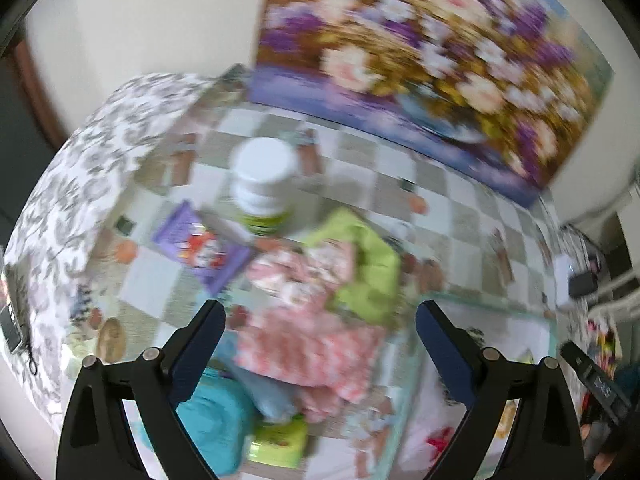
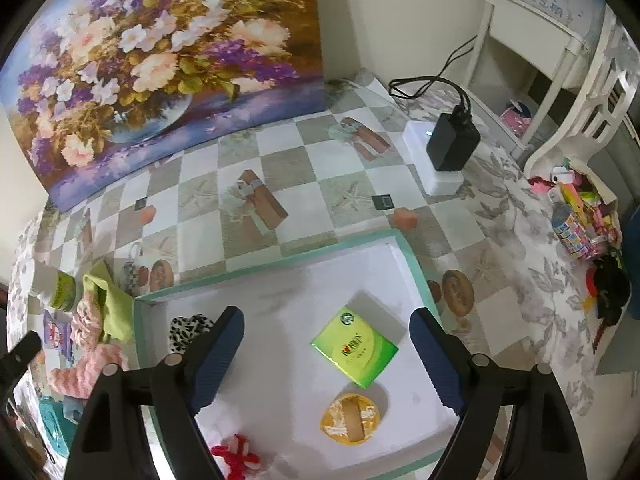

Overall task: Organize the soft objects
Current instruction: 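Move the left tool to the purple wipes packet while the right tool reaches the striped towel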

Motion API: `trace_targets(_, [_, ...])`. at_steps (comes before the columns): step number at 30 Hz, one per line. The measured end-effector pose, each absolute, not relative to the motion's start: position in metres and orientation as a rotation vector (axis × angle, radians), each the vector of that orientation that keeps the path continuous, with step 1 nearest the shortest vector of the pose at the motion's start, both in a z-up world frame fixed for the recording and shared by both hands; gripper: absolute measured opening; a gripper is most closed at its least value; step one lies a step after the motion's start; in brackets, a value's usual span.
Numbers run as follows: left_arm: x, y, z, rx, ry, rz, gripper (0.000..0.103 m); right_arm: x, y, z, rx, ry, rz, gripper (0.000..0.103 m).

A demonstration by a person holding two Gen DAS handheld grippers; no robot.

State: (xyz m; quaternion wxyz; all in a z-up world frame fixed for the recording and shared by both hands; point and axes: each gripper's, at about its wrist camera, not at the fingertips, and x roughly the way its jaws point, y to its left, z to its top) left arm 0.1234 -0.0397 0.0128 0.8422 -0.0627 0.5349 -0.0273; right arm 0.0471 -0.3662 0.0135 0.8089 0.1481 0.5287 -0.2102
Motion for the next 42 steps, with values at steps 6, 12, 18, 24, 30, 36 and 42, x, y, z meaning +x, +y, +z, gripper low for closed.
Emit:
trace_targets(6, [0.127, 0.019, 0.013, -0.192, 1.105, 0.099, 0.100, 0.056, -0.347, 0.015, 0.334, 1.112, -0.383, 0.103])
trace_targets(12, [0.129, 0.060, 0.016, -0.267, 1.091, 0.173, 0.100, 0.068, -0.312, 0.016, 0.268, 1.126, -0.324, 0.103])
trace_targets(18, [0.128, 0.084, 0.016, -0.343, 1.072, 0.201, 0.101, 0.083, -0.268, 0.020, 0.216, 1.118, -0.216, 0.103])
trace_targets(24, [0.126, 0.104, 0.015, -0.397, 1.059, 0.233, 0.101, 0.094, -0.228, 0.018, 0.194, 1.125, -0.115, 0.103])
trace_targets(30, [0.128, 0.115, 0.011, -0.416, 1.067, 0.244, 0.101, 0.102, -0.195, 0.010, 0.189, 1.143, -0.023, 0.103])
trace_targets(36, [0.138, 0.102, -0.009, -0.331, 1.157, 0.203, 0.101, 0.109, -0.164, -0.005, 0.195, 1.182, 0.068, 0.103])
trace_targets(42, [0.144, 0.085, -0.030, -0.223, 1.246, 0.186, 0.101, 0.115, -0.144, -0.025, 0.223, 1.231, 0.134, 0.103])
